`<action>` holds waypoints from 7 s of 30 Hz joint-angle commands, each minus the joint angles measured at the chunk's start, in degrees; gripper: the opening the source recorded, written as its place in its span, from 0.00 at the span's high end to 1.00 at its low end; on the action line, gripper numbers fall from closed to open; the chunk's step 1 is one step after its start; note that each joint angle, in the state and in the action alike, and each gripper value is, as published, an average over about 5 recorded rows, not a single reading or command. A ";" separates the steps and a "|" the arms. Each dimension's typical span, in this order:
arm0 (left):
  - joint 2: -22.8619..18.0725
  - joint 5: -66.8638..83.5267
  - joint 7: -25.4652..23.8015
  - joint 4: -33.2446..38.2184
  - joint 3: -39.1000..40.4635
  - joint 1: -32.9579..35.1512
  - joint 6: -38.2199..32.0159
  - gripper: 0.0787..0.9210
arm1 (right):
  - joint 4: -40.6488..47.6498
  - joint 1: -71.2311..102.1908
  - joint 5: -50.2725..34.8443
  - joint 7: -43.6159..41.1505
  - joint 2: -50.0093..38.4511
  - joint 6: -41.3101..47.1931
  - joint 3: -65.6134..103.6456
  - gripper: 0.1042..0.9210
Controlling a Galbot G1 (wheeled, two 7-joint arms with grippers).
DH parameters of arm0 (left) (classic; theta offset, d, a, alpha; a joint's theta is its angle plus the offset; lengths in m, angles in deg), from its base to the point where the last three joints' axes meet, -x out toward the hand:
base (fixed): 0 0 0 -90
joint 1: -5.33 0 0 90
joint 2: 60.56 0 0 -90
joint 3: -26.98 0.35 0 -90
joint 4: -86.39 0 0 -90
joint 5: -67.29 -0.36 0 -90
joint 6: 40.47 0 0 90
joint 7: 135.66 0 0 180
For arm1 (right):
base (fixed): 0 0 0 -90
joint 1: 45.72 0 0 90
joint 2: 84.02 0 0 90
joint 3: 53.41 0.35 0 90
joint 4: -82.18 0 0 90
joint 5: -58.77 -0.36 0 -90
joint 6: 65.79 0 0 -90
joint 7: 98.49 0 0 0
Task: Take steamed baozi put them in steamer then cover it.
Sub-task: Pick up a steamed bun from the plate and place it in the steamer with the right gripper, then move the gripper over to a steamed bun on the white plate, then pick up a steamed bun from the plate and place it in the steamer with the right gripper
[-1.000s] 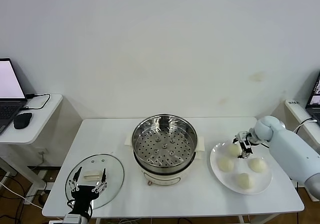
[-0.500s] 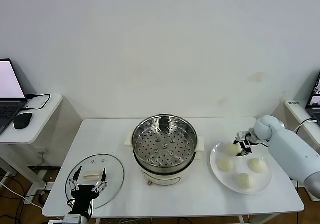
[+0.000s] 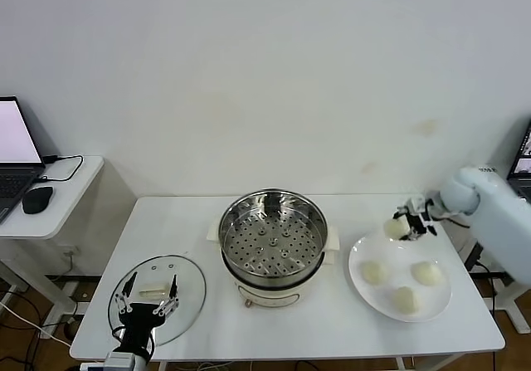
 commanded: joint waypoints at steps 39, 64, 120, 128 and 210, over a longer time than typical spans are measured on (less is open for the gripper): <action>1.54 0.33 0.06 0.19 -0.48 0.48 -1.74 0.12 | 7.78 -17.92 8.46 8.67 37.74 -21.92 -33.11 0.38; 1.14 0.48 0.17 1.42 -0.34 1.17 -2.22 0.12 | 10.63 -16.12 9.53 10.09 37.45 -24.54 -31.00 0.14; 2.58 -0.18 -0.44 4.35 -0.44 1.44 -1.43 0.12 | -14.75 17.98 1.61 7.43 -8.24 14.28 -2.42 0.12; 2.61 0.07 -0.42 3.71 -0.43 0.80 -1.38 0.12 | -8.68 17.31 1.69 7.86 -2.96 13.25 -3.19 0.12; 1.96 0.72 -0.33 3.77 -1.70 -1.93 -1.34 0.12 | -15.03 -20.89 -36.94 17.51 27.31 34.46 -29.90 0.45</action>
